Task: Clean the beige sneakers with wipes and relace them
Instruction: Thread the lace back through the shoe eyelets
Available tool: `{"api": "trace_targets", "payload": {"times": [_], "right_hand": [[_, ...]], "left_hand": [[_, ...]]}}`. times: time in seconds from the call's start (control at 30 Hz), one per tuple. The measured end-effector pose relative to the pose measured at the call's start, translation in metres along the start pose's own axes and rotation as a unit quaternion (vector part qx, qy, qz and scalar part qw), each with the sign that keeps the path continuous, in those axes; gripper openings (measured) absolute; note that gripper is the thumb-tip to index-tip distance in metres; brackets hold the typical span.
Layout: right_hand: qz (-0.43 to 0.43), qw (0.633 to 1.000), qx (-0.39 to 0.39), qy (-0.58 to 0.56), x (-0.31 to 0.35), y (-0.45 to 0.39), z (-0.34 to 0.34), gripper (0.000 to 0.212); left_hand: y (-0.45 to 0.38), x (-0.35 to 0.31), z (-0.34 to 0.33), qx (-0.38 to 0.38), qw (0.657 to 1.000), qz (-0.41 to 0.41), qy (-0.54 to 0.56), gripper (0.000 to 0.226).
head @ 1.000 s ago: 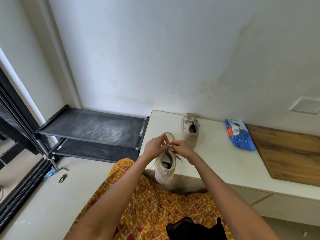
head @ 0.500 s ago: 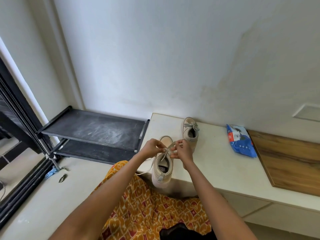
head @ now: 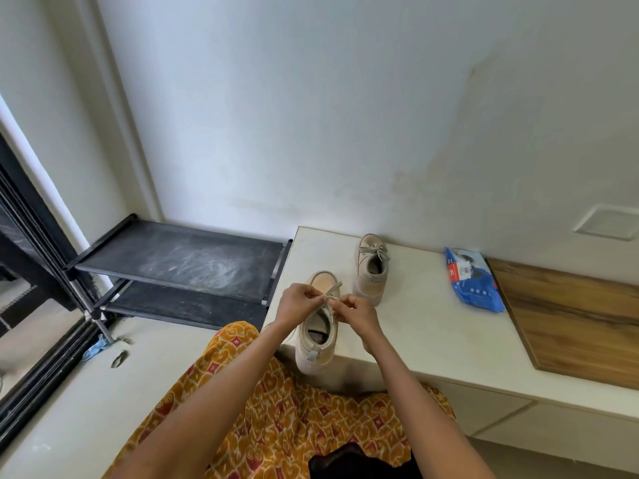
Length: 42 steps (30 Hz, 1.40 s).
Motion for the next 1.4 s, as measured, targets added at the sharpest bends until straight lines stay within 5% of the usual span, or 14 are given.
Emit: {"api": "trace_targets", "payload": {"times": [0.23, 0.53, 0.63, 0.73, 0.9, 1.2, 1.3, 1.4], "right_hand": [[-0.034, 0.998, 0.057, 0.018, 0.008, 0.005, 0.001, 0.019], [-0.061, 0.992, 0.028, -0.107, 0.000, 0.012, -0.008, 0.009], [-0.036, 0.999, -0.032, -0.020, 0.004, 0.008, 0.007, 0.016], [0.077, 0.977, -0.096, 0.174, 0.030, 0.007, 0.022, 0.028], [0.169, 0.907, 0.089, 0.376, 0.052, 0.003, -0.012, 0.049], [0.078, 0.943, 0.044, 0.322, 0.028, -0.009, 0.002, 0.010], [0.073, 0.950, 0.029, 0.302, 0.024, -0.008, 0.001, 0.015], [0.068, 0.952, 0.039, 0.296, 0.022, -0.010, 0.000, 0.015]], "left_hand": [[0.000, -0.005, -0.002, 0.020, 0.999, -0.013, -0.042, 0.016], [0.001, -0.004, -0.001, 0.014, 0.998, -0.016, -0.052, 0.019], [0.000, -0.003, -0.001, 0.017, 0.998, -0.010, -0.067, 0.018], [-0.001, -0.003, -0.001, 0.024, 0.997, -0.006, -0.073, 0.017], [-0.005, -0.002, -0.001, 0.034, 0.994, 0.013, -0.105, 0.019], [-0.013, -0.007, 0.013, 0.102, 0.961, 0.018, -0.257, 0.046], [-0.017, -0.007, 0.021, 0.120, 0.983, 0.045, -0.130, 0.049], [-0.018, -0.010, 0.035, 0.048, 0.980, 0.070, 0.183, 0.046]]}}
Point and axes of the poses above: each hand's wrist, its own y-axis away from the middle knuckle, its own z-axis out of the back of the hand, x = y × z, the point moved 7 cm from there along -y, towards the middle knuckle, and after that the axes turned 14 degrees about y, right-handed, at the moved point
